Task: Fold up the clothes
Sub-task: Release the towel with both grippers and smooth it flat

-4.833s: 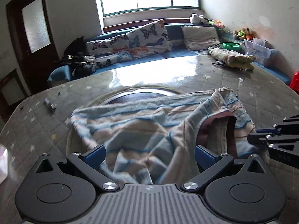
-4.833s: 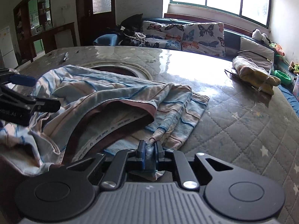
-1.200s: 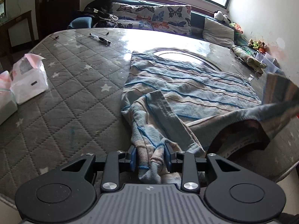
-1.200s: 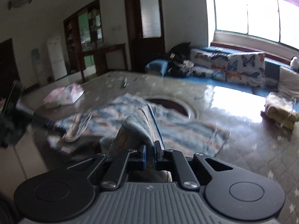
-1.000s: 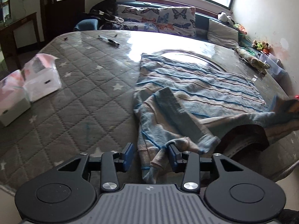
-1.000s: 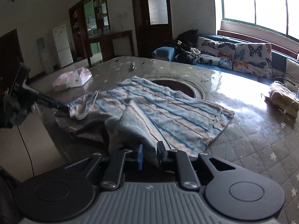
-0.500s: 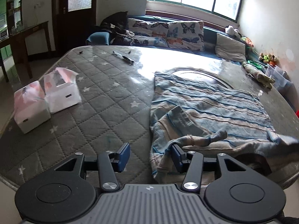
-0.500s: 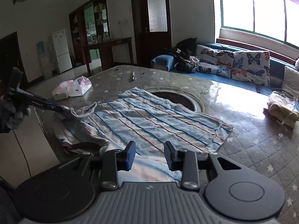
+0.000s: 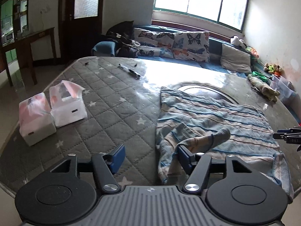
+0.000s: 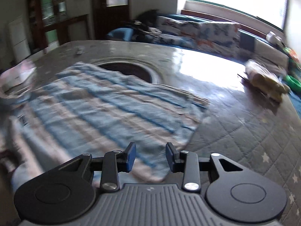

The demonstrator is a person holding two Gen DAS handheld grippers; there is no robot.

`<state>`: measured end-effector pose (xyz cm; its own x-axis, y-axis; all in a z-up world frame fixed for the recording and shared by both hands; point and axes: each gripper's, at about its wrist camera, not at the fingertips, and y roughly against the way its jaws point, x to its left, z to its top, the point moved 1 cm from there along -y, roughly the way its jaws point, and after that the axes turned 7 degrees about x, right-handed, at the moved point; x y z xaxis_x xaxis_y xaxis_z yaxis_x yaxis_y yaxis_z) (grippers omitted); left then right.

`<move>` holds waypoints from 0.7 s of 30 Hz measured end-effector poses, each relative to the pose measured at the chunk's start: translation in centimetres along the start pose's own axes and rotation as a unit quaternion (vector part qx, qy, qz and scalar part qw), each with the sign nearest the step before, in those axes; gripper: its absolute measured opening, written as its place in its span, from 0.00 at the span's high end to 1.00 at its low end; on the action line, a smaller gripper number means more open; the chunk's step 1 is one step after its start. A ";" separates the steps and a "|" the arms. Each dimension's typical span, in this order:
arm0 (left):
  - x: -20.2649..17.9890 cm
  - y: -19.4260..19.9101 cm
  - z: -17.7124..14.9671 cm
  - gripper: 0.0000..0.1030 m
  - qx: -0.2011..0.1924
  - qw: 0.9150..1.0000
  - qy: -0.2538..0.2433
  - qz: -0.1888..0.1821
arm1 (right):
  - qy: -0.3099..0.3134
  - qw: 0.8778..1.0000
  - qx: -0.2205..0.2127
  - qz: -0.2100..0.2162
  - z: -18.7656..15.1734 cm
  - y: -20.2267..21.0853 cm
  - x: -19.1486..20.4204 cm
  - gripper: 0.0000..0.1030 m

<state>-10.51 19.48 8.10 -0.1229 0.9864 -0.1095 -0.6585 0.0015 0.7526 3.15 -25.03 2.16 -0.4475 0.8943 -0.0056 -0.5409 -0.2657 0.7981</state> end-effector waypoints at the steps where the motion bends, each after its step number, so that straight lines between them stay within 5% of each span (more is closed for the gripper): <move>1: 0.2 -0.1 -0.1 0.32 0.003 1.000 0.004 0.000 | -0.008 1.000 0.001 -0.004 0.2 -0.6 -0.4 0.67; 8: 1.2 -0.1 -1.2 0.01 0.009 0.999 0.019 0.029 | -0.034 0.999 0.013 -0.026 1.1 -3.5 -1.9 0.67; 14: -0.1 -0.8 -0.4 0.00 0.000 1.000 0.001 0.029 | -0.038 0.999 0.007 -0.036 2.0 -4.4 -1.7 0.67; 21: -3.5 -5.2 2.3 0.00 0.000 1.000 -0.028 -0.012 | -0.052 0.998 0.005 -0.040 2.9 -5.3 -2.1 0.67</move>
<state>-4.92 16.40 6.09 -0.0644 0.9937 -0.0913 -0.6605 0.0261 0.7503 9.05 -24.50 -0.26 -0.3270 0.9450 -0.0081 -0.5641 -0.1883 0.8039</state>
